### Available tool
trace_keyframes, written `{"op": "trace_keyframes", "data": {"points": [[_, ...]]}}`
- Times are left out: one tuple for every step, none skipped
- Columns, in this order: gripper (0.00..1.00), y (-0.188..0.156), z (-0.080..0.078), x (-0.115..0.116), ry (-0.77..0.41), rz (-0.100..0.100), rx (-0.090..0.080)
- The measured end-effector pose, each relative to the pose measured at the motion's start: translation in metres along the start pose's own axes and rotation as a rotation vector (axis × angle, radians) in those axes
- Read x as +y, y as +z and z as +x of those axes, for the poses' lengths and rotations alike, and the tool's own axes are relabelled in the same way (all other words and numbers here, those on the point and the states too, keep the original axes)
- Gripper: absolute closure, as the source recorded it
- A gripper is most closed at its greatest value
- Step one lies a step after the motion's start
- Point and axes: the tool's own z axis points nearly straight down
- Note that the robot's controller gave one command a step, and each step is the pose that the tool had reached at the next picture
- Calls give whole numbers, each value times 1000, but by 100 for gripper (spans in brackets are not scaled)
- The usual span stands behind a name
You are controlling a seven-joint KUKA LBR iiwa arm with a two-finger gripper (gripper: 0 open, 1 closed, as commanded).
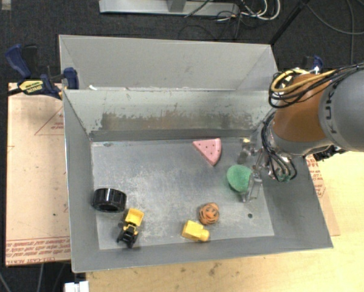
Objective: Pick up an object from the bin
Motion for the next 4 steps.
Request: {"op": "trace_keyframes", "data": {"points": [[0, 2, 6, 3, 30, -2, 3], [100, 0, -1, 1, -1, 0, -3], [100, 0, -1, 1, -1, 0, -3], [100, -2, 0, 1, -1, 0, -1]]}}
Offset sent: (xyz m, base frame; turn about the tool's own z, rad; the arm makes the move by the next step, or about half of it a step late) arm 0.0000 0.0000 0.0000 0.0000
